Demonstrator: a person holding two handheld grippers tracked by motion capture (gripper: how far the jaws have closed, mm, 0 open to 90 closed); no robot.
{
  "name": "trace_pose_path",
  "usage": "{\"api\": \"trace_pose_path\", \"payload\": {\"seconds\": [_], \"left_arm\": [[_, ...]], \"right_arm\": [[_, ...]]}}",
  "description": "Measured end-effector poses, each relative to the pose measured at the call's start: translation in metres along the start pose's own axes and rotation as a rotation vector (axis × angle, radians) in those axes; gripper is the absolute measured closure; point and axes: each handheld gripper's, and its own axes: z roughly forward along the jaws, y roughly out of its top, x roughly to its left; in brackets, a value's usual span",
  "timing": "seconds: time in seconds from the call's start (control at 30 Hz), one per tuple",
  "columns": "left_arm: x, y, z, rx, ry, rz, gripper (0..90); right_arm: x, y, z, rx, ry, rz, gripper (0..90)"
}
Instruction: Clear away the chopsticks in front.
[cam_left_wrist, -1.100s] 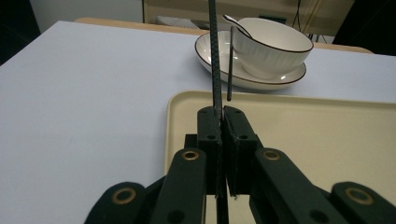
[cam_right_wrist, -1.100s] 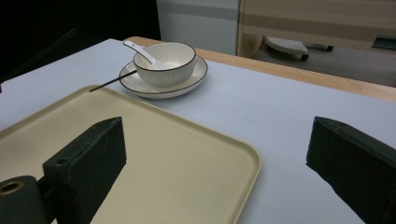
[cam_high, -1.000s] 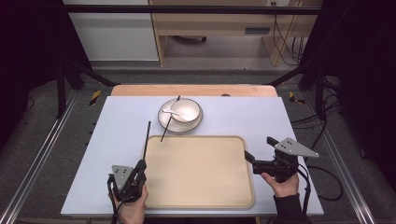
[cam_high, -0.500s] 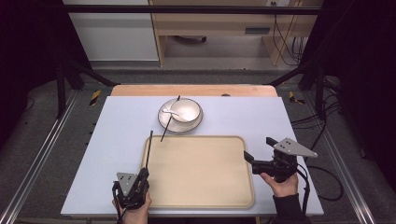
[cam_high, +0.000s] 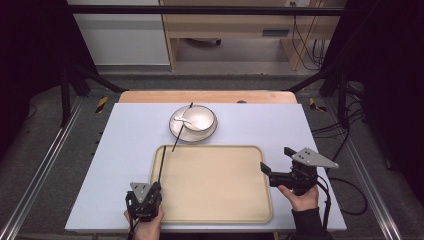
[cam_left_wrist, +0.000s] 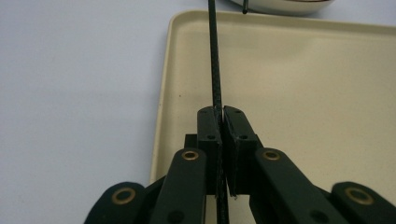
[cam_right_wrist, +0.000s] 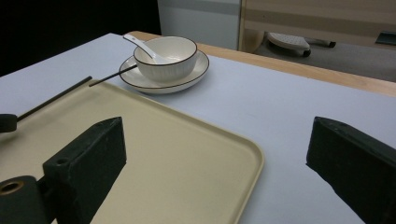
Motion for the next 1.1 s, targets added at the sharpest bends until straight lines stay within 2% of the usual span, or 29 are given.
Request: {"api": "trace_pose_path", "payload": {"seconds": [0.17, 0.27, 0.37, 0.4, 0.5, 0.57, 0.73, 0.77, 0.8, 0.83, 0.87, 0.9, 0.93, 0.97, 1.0, 1.1], "left_arm": [[0.0, 0.001, 0.002, 0.021, 0.01, 0.002, 84.9], [-0.001, 0.003, 0.005, 0.062, 0.011, 0.012, 84.8], [-0.001, 0.004, 0.006, 0.066, 0.013, 0.004, 84.5], [0.0, 0.005, 0.007, 0.085, 0.006, 0.006, 84.4], [-0.001, 0.005, 0.007, 0.089, 0.007, 0.009, 82.6], [-0.001, 0.005, 0.006, 0.085, 0.001, 0.006, 77.2], [0.001, 0.012, 0.0, 0.039, -0.042, 0.016, 64.8], [0.002, 0.015, -0.002, 0.026, -0.052, 0.02, 64.8], [0.003, 0.018, -0.003, 0.013, -0.061, 0.026, 59.6], [0.004, 0.02, -0.005, -0.001, -0.071, 0.031, 59.6], [0.007, 0.029, -0.008, -0.041, -0.096, 0.045, 55.6], [0.007, 0.029, -0.008, -0.041, -0.096, 0.045, 53.7], [0.009, 0.036, -0.011, -0.075, -0.127, 0.062, 51.8], [0.009, 0.036, -0.011, -0.075, -0.127, 0.062, 50.0], [0.011, 0.044, -0.013, -0.102, -0.141, 0.082, 48.2], [0.013, 0.053, -0.015, -0.12, -0.163, 0.087, 43.0]], "right_arm": [[0.0, 0.0, 0.0, 0.002, 0.0, 0.002, 4.9], [0.0, 0.0, 0.001, 0.004, 0.001, 0.003, 4.9], [0.0, 0.0, 0.001, 0.004, 0.001, 0.005, 4.9], [0.0, 0.0, 0.0, 0.002, 0.0, 0.005, 4.9], [0.0, 0.0, 0.0, 0.0, 0.003, 0.002, 4.9], [0.0, 0.0, 0.0, 0.0, 0.003, 0.003, 4.8], [0.0, 0.001, -0.001, -0.005, 0.003, 0.005, 4.9], [0.0, 0.001, -0.001, -0.005, 0.003, 0.005, 4.9], [-0.001, 0.001, -0.002, -0.009, -0.001, 0.006, 4.9], [-0.001, 0.001, -0.002, -0.009, -0.001, 0.006, 4.9], [-0.001, 0.001, -0.003, -0.012, -0.001, 0.008, 4.9], [-0.001, 0.001, -0.003, -0.012, -0.001, 0.008, 4.9], [-0.001, 0.001, -0.003, -0.016, -0.001, 0.007, 4.9], [-0.001, 0.001, -0.003, -0.016, -0.001, 0.007, 4.9], [-0.001, 0.002, -0.004, -0.017, -0.003, 0.009, 4.9], [-0.001, 0.002, -0.005, -0.019, -0.001, 0.008, 4.9]]}}
